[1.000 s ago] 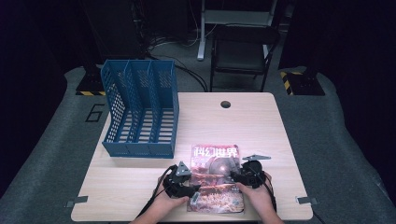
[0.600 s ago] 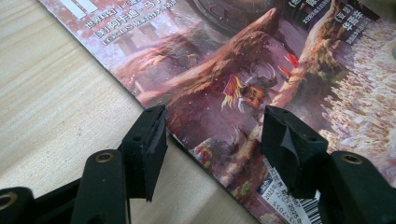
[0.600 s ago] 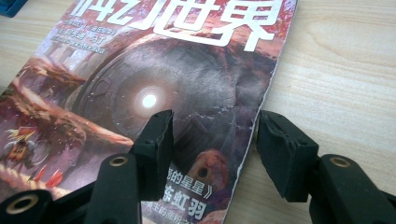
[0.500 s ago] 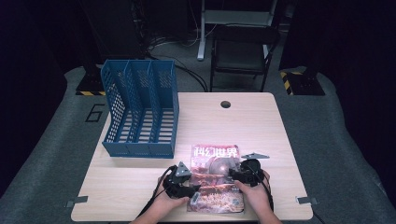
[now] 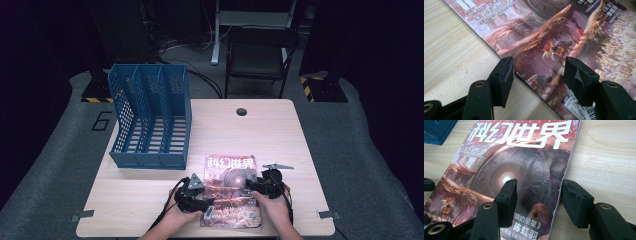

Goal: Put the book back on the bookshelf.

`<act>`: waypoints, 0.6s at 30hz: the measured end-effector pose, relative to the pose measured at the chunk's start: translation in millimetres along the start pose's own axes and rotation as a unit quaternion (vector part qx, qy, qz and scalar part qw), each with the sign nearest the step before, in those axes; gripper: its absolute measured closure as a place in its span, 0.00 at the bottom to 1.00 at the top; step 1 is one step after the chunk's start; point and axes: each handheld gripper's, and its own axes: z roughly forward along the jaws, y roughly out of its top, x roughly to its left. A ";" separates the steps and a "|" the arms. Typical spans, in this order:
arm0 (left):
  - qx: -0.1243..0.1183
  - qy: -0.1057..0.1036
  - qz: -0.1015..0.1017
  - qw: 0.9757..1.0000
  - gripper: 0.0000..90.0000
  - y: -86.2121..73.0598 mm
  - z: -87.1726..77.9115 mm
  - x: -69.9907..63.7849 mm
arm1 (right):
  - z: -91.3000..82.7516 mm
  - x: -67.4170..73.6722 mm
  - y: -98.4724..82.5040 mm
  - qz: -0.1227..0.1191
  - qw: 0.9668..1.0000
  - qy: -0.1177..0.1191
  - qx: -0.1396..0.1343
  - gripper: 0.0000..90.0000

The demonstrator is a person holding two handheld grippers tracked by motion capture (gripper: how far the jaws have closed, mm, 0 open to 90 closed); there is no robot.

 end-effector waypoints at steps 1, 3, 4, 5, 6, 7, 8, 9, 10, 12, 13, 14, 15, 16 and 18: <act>0.000 0.001 0.001 1.000 0.45 0.0 -0.1 0.1 | -0.1 -0.6 0.3 0.001 1.000 0.000 -0.001 0.53; 0.000 0.002 0.000 1.000 0.45 -0.2 0.0 -0.2 | -1.7 -2.0 1.1 0.006 1.000 0.007 -0.004 0.54; -0.001 0.002 0.000 1.000 0.45 -0.3 0.0 -0.3 | -3.1 -2.4 1.4 0.008 1.000 0.011 -0.004 0.54; -0.001 0.002 0.000 1.000 0.45 -0.4 -0.1 -0.3 | -4.3 -2.6 1.9 0.011 1.000 0.015 -0.008 0.54; -0.002 0.002 -0.001 1.000 0.45 -0.5 0.0 -0.5 | -6.3 -3.3 2.5 0.012 1.000 0.022 -0.011 0.54; -0.001 0.001 -0.001 1.000 0.45 -0.6 0.0 -0.3 | -7.9 -3.5 3.0 0.014 0.999 0.028 -0.016 0.54; -0.001 0.001 -0.001 1.000 0.45 -0.6 -0.1 -0.4 | -9.2 -3.3 3.4 0.018 0.999 0.033 -0.018 0.54; -0.002 -0.001 -0.001 1.000 0.45 -0.7 -0.1 -0.1 | -11.0 -4.1 4.1 0.017 0.999 0.041 -0.026 0.54; -0.002 0.000 -0.001 1.000 0.45 -0.7 -0.2 -0.2 | -12.6 -4.0 4.7 0.019 0.998 0.045 -0.027 0.54; -0.001 -0.003 -0.001 1.000 0.45 -0.7 -0.5 0.1 | -17.1 -2.7 6.3 0.026 0.997 0.064 -0.038 0.54; -0.005 0.001 -0.001 1.000 0.45 -1.0 0.1 -0.3 | -19.3 -2.0 7.3 0.022 0.996 0.071 -0.044 0.54; -0.006 -0.001 -0.004 1.000 0.45 -1.3 0.3 -0.6 | -21.6 0.5 8.0 0.027 0.995 0.080 -0.046 0.54; -0.007 -0.002 -0.004 1.000 0.45 -1.5 0.3 -0.6 | -23.0 2.1 8.7 0.020 0.995 0.086 -0.052 0.54; -0.007 -0.002 -0.004 1.000 0.45 -1.6 0.2 -0.6 | -24.7 3.7 9.5 0.011 0.994 0.092 -0.056 0.54; -0.006 0.000 0.001 1.000 0.45 -1.7 -0.1 0.1 | -27.0 8.4 10.9 0.003 0.993 0.098 -0.060 0.54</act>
